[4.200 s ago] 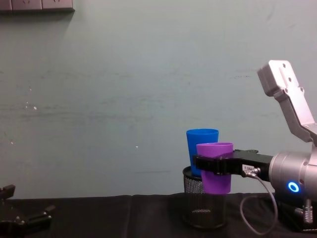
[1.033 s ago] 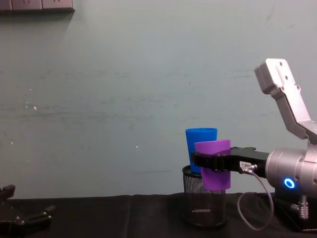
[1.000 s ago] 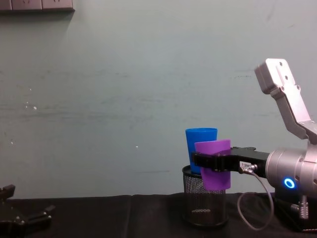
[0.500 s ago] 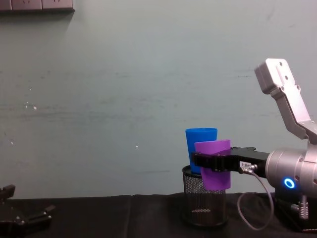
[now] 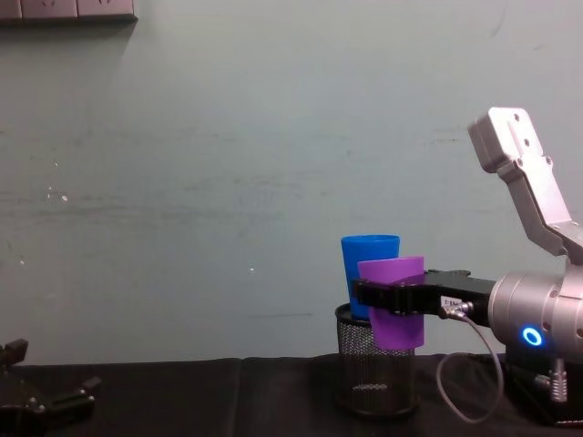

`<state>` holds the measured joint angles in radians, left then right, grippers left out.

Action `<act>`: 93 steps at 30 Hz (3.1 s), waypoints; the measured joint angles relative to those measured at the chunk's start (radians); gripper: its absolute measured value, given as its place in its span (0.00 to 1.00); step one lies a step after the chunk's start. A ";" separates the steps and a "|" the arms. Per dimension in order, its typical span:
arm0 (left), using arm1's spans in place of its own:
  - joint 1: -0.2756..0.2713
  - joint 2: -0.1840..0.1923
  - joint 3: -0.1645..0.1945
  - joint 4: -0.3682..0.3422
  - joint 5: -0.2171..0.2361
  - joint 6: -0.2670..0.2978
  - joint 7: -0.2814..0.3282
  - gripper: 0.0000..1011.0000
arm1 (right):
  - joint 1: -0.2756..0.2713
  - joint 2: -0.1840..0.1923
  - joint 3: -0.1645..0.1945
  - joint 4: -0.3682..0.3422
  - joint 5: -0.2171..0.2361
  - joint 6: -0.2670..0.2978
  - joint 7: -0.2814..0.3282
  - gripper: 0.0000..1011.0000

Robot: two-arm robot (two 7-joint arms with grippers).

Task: Pick up one cup with a gripper and tap it against the other cup.

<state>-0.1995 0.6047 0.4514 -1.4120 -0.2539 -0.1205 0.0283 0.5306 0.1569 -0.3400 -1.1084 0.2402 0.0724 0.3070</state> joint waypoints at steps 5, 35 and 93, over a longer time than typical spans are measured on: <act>0.000 0.000 0.000 0.000 0.000 0.000 0.000 0.99 | 0.000 0.000 0.000 0.000 0.000 0.000 0.000 0.73; 0.000 0.000 0.000 0.000 0.000 0.000 0.000 0.99 | 0.000 0.000 0.000 0.000 0.000 0.000 0.000 0.72; 0.000 0.000 0.000 0.000 0.000 0.000 0.000 0.99 | 0.000 0.000 0.000 0.000 0.000 0.000 0.000 0.72</act>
<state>-0.1995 0.6047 0.4514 -1.4120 -0.2539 -0.1205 0.0283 0.5306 0.1569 -0.3400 -1.1084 0.2402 0.0724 0.3070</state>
